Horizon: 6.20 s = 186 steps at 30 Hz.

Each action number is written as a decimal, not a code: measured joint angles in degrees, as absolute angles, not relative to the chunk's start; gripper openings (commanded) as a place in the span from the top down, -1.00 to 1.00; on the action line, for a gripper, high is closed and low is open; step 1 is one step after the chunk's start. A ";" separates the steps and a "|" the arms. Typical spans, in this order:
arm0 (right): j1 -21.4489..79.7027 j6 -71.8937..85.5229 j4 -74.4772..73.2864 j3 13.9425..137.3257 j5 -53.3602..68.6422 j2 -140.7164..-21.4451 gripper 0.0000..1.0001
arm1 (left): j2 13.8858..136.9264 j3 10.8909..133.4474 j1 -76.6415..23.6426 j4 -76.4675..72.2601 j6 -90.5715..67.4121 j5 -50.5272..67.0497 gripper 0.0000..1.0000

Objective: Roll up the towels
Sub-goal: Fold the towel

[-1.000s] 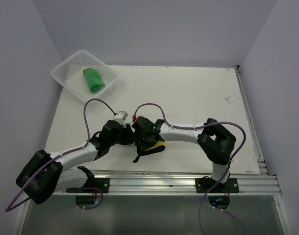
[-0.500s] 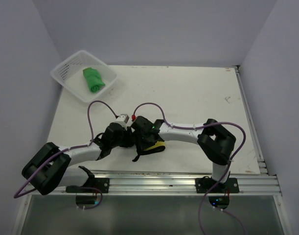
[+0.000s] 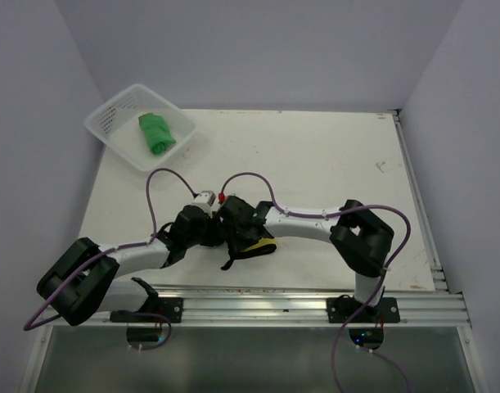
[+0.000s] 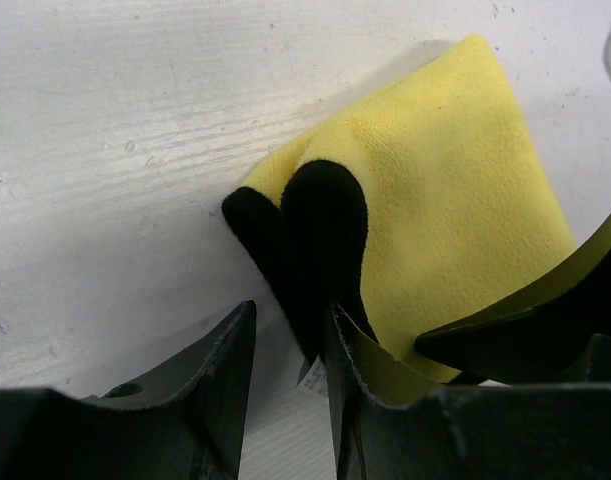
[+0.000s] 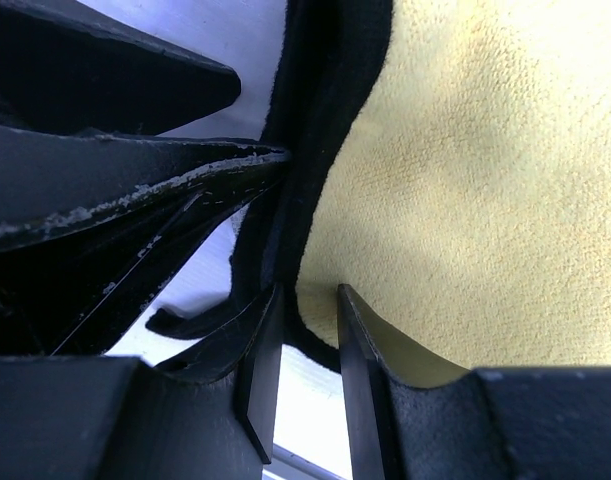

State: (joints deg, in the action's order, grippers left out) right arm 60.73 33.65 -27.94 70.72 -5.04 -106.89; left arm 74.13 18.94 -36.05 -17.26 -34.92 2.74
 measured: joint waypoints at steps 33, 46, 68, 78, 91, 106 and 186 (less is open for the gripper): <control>61.69 33.43 -29.10 72.10 -7.97 -107.63 0.42 | 74.13 18.83 -36.07 -17.50 -34.94 2.70 0.25; 63.24 33.47 -28.53 71.99 -9.85 -108.71 0.50 | 74.15 18.28 -36.07 -18.55 -35.35 2.63 0.25; 64.03 34.13 -30.20 71.81 -14.33 -106.19 0.92 | 74.70 18.20 -36.07 -19.51 -35.97 2.52 0.26; 64.03 34.15 -30.85 73.06 -13.98 -105.54 0.93 | 74.67 18.20 -36.07 -19.51 -35.99 2.52 0.26; 64.01 35.90 -31.75 73.06 -14.37 -105.54 0.77 | 74.67 18.20 -36.07 -19.51 -35.99 2.52 0.26; 63.68 39.05 -30.94 71.88 -13.85 -104.09 1.00 | 74.67 18.13 -36.07 -19.59 -36.03 2.52 0.26; 54.37 45.06 -10.66 40.77 -9.17 -85.89 1.00 | 75.35 35.73 -42.09 -6.26 -32.97 3.97 0.29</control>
